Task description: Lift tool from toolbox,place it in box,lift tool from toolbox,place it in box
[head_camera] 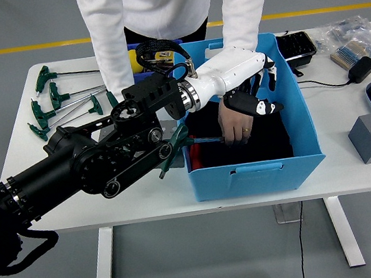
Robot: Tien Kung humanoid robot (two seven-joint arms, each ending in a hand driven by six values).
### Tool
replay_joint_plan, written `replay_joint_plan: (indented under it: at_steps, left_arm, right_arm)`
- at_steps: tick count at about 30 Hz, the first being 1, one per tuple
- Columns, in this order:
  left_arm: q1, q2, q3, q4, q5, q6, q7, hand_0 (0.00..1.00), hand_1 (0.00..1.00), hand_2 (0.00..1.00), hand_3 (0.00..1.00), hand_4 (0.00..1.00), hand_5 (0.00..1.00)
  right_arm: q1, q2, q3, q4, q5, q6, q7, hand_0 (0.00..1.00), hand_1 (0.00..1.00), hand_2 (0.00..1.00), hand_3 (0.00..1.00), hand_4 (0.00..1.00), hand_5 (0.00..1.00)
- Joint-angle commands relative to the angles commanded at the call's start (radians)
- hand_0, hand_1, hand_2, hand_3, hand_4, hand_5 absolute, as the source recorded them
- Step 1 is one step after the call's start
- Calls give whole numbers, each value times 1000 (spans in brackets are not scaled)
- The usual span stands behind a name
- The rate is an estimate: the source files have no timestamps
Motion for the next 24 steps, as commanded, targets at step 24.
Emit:
replay_joint_plan:
  at_steps: [24]
  left_arm:
    - [502, 136, -570, -298, -417, 84, 151, 186, 229, 392, 546, 826, 601]
  right_arm:
    - [-8, 13, 62, 0, -42, -3, -5, 619, 589, 668, 575, 836, 688]
